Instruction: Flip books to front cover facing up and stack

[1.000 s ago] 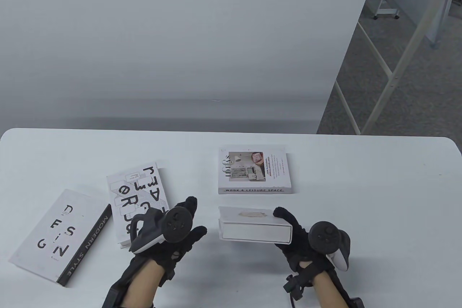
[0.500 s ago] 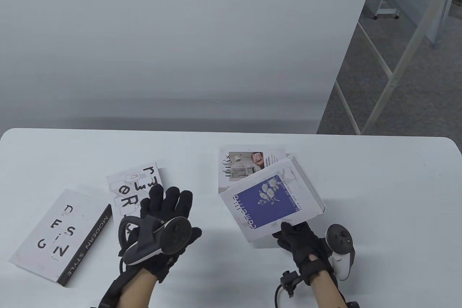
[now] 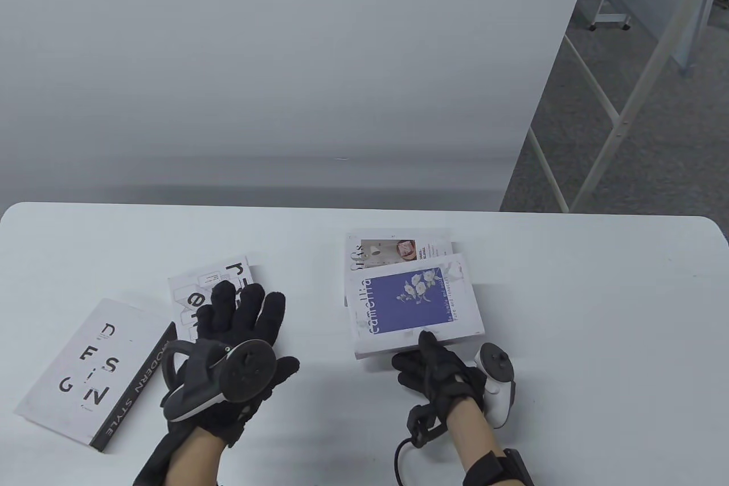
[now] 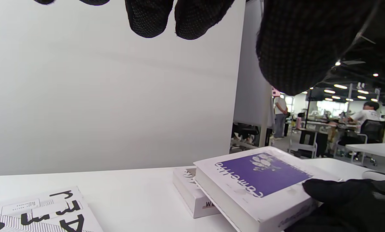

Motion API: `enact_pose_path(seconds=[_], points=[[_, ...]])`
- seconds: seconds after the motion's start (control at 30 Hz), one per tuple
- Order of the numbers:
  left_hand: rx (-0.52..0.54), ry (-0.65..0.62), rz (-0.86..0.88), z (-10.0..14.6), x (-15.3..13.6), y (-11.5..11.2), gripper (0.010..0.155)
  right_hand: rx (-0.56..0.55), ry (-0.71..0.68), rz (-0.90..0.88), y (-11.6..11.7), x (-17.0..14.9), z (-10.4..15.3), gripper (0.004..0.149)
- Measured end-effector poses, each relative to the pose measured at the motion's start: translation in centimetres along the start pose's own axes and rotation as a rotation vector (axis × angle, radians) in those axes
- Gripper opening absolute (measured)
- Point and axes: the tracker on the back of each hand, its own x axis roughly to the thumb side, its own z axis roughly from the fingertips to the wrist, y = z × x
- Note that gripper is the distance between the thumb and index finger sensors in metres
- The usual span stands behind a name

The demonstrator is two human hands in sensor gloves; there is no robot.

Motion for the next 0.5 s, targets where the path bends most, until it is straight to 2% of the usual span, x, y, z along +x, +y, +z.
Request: enact_pose_path(seconds=[0.2,0.5], points=[[-0.028,0.023,0.029,0.1,-1.1,-0.1,0.090,-0.065,0.067,-0.027,1.3,1.4,-2.7,0.077],[-0.008,0.033,0.057,0.3,-1.8,0.0,0.088,-0.117,0.082,-0.041,2.3,1.9,-4.4,0.077]])
